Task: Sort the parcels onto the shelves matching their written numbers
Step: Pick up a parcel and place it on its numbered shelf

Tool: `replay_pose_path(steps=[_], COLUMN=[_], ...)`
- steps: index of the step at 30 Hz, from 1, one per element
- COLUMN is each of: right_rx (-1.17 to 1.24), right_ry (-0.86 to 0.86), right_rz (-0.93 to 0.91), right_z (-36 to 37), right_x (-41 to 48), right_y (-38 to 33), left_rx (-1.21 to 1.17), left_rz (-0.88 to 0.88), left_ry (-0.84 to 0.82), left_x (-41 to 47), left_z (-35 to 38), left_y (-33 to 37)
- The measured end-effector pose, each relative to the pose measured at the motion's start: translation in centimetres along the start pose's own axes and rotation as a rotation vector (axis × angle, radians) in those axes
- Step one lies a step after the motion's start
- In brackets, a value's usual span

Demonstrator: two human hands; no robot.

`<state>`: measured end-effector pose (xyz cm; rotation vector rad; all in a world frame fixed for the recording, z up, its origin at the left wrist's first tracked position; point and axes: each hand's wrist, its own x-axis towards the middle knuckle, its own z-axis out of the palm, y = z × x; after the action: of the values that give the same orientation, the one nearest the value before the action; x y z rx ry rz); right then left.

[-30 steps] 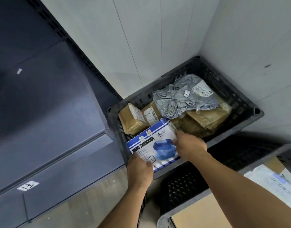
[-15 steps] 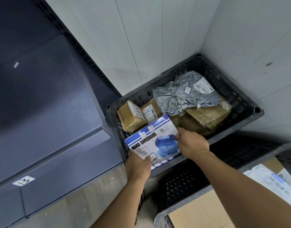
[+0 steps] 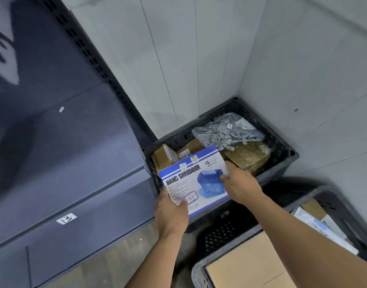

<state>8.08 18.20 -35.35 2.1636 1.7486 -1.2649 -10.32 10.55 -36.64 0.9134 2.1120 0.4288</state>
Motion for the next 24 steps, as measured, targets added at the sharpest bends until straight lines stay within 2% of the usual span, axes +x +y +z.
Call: replay_pose_path(steps=[11, 24], right_rx=[0.202, 0.394], right_ry=[0.203, 0.43], right_rz=[0.005, -0.109], right_z=[-5.7, -4.0], right_x=[-14.9, -34.2], right_y=[-2.2, -7.1], left_rx=[-0.196, -0.371], left_rz=[0.203, 0.426], left_ry=[-0.009, -0.02], left_x=[-9.6, -23.4], left_z=[-6.6, -20.6], left_y=[3.4, 1.1])
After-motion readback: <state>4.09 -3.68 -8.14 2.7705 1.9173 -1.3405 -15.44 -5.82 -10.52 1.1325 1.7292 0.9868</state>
